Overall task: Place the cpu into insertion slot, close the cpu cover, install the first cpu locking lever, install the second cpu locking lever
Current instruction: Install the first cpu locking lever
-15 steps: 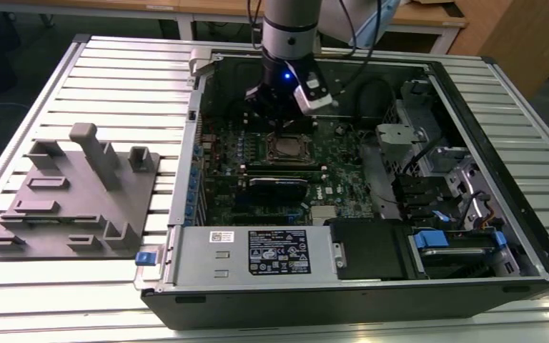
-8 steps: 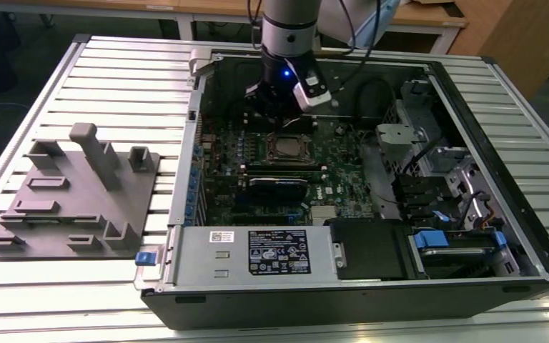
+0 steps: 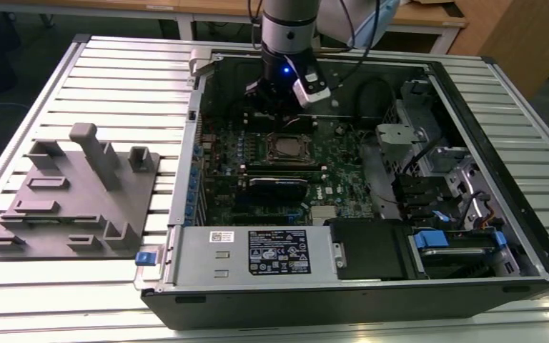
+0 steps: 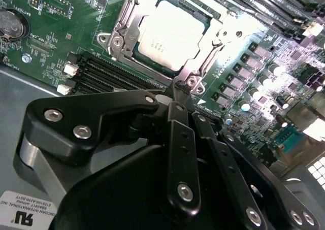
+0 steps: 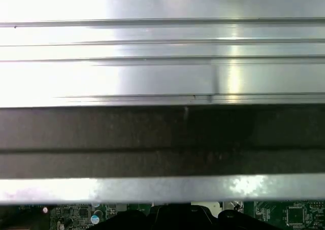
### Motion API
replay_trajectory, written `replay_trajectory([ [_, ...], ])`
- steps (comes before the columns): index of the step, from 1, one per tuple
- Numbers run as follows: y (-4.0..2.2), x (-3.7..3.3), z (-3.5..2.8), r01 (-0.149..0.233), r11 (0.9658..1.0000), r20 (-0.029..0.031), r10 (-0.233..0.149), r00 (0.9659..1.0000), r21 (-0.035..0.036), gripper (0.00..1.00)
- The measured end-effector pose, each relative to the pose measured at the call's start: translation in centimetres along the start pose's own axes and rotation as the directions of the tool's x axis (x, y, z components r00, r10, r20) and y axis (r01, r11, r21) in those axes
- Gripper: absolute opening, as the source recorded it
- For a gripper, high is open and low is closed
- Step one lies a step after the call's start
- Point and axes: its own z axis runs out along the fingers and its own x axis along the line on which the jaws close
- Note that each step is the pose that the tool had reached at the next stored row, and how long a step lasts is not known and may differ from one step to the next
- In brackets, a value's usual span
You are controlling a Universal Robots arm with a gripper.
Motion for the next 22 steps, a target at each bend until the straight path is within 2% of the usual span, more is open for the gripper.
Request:
replay_trajectory([
  [2,0.07,0.0,0.0,0.0,1.0,0.0001,0.0,1.0,0.0048,0.1],
  [11,0.18,-0.01,0.0,0.0,1.0,0.0001,0.0,1.0,0.005,0.1],
  [12,0.18,-0.01,-0.01,0.0,1.0,0.0,0.0,1.0,0.0032,0.1],
  [13,0.19,-0.01,-0.01,0.0,1.0,0.0,0.0,1.0,-0.0048,0.1],
  [14,0.19,-0.01,0.0,0.0,0.9998,-0.0007,0.0,1.0,-0.0214,0.1],
  [15,0.19,-0.01,-0.01,0.0,0.9995,-0.0009,0.0,1.0,-0.0315,0.1],
  [16,0.19,-0.01,-0.01,-0.001,0.9994,-0.001,0.0,1.0,-0.0336,0.1],
  [22,0.19,-0.09,0.0,-0.001,0.9994,-0.0009,0.0,1.0,-0.0334,0.1],
])
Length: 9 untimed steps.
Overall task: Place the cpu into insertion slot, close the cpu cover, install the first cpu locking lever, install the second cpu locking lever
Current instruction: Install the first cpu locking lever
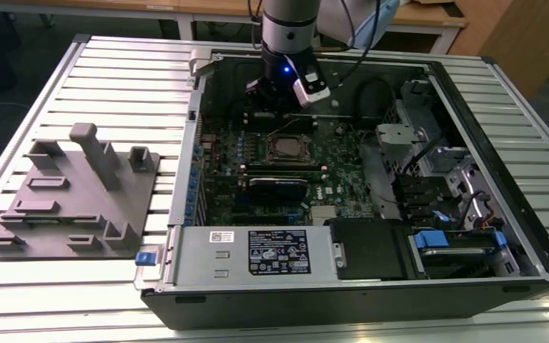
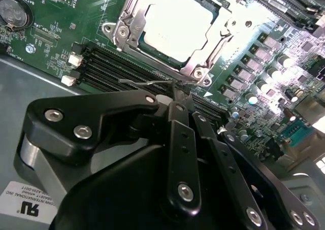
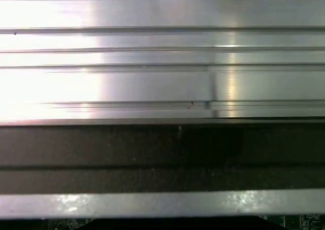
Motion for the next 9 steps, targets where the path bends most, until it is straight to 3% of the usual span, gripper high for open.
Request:
replay_trajectory([
  [9,0.02,-0.51,0.0,0.0,1.0,-0.0001,0.0,1.0,0.0006,0.1],
])
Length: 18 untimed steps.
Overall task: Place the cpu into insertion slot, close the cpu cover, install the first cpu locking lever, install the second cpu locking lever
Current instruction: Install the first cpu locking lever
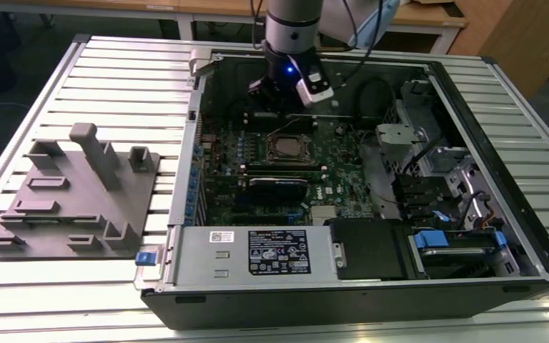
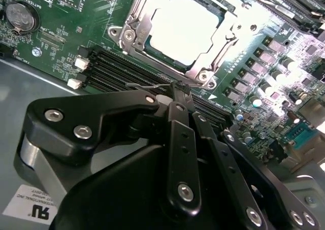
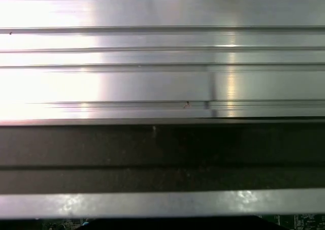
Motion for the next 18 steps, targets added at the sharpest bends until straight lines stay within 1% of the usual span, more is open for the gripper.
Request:
replay_trajectory([
  [10,0.18,-0.74,0.05,0.0,1.0,0.0,0.0,1.0,0.0,0.1],
  [18,0.21,-1.4,0.23,0.0,1.0,0.0,0.0,1.0,0.0,0.1],
])
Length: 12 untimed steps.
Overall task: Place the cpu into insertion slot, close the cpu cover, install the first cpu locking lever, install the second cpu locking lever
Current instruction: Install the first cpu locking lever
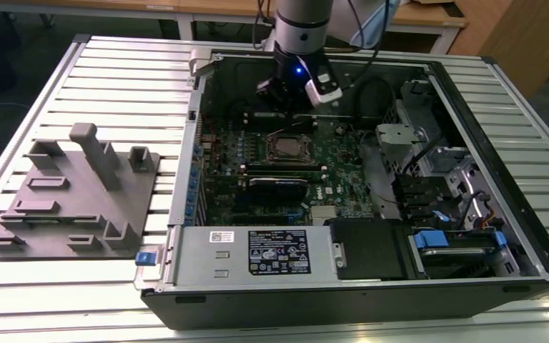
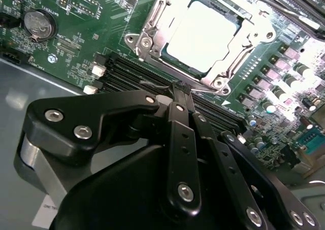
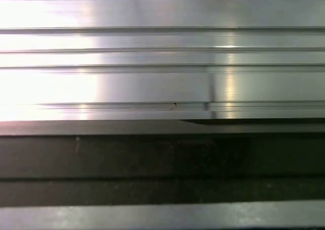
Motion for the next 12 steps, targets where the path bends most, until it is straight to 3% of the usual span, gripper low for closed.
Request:
replay_trajectory([
  [12,0.02,-0.9,0.24,-0.004,1.0,0.0002,0.004,1.0,0.0003,0.1],
])
